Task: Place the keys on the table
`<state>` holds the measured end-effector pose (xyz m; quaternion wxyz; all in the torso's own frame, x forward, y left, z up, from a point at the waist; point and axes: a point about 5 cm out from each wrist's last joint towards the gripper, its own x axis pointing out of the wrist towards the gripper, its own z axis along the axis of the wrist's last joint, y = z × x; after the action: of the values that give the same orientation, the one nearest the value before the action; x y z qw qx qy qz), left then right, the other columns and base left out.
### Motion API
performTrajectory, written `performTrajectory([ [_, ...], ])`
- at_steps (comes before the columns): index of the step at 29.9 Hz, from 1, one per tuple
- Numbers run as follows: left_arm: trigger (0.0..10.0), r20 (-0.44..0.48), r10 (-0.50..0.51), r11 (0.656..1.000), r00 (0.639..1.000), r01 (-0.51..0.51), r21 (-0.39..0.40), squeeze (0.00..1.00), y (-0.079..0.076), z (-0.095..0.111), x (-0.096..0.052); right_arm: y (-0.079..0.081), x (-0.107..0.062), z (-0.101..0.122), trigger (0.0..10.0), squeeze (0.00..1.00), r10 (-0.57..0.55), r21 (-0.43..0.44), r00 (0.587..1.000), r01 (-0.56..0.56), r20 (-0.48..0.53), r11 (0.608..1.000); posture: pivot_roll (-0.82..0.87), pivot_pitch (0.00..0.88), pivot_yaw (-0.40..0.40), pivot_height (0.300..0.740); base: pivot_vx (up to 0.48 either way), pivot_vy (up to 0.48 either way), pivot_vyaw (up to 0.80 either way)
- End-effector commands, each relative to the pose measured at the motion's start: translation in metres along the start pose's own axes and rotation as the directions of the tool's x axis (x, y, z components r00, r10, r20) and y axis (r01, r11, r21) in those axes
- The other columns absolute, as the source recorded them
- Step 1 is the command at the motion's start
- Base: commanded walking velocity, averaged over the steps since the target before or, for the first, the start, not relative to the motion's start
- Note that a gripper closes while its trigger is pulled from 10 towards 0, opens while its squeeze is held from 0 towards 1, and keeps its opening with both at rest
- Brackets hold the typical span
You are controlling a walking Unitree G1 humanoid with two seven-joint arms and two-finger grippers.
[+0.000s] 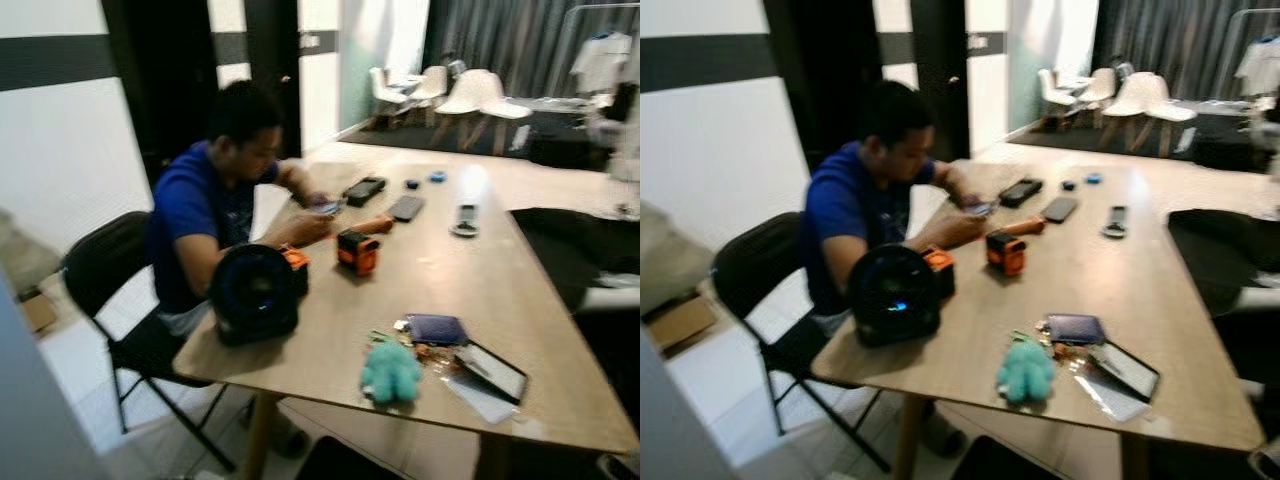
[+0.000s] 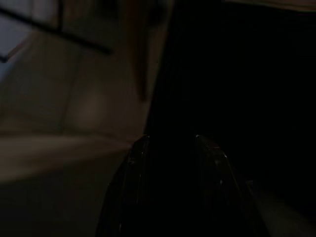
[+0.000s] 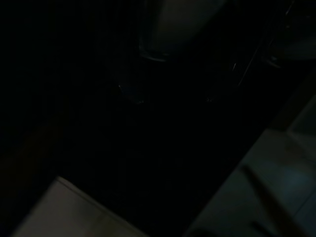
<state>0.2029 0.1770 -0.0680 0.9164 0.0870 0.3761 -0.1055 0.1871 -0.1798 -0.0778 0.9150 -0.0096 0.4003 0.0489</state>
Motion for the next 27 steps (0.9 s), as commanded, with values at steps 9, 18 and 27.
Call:
performTrajectory([
  [9, 10.0, 0.005, 0.007, 1.0, 1.0, -0.007, -0.007, 0.0, 0.0013, -0.0005, -0.0008, 0.0026, -0.0005, -0.0019, 10.0, 0.0, 0.008, 0.013, 1.0, -0.009, 0.007, 1.0, 0.05, 0.015, 0.023, 0.74, 0.0, 0.0, -0.51],
  [18, 10.0, 0.007, 0.027, 0.999, 1.0, -0.027, -0.033, 0.0, 0.0031, 0.0004, -0.0006, 0.0032, -0.0001, -0.0014, 10.0, 0.0, 0.012, 0.008, 1.0, -0.012, 0.005, 1.0, 0.05, 0.014, 0.021, 0.74, 0.0, 0.0, 0.0],
  [27, 10.0, 0.011, 0.033, 0.998, 0.999, -0.032, -0.062, 0.0, 0.0038, 0.0014, -0.0004, 0.0033, -0.0002, -0.0014, 10.0, 0.0, 0.016, 0.006, 1.0, -0.016, 0.007, 1.0, 0.05, 0.016, 0.02, 0.74, 0.0, 0.0, 0.0],
])
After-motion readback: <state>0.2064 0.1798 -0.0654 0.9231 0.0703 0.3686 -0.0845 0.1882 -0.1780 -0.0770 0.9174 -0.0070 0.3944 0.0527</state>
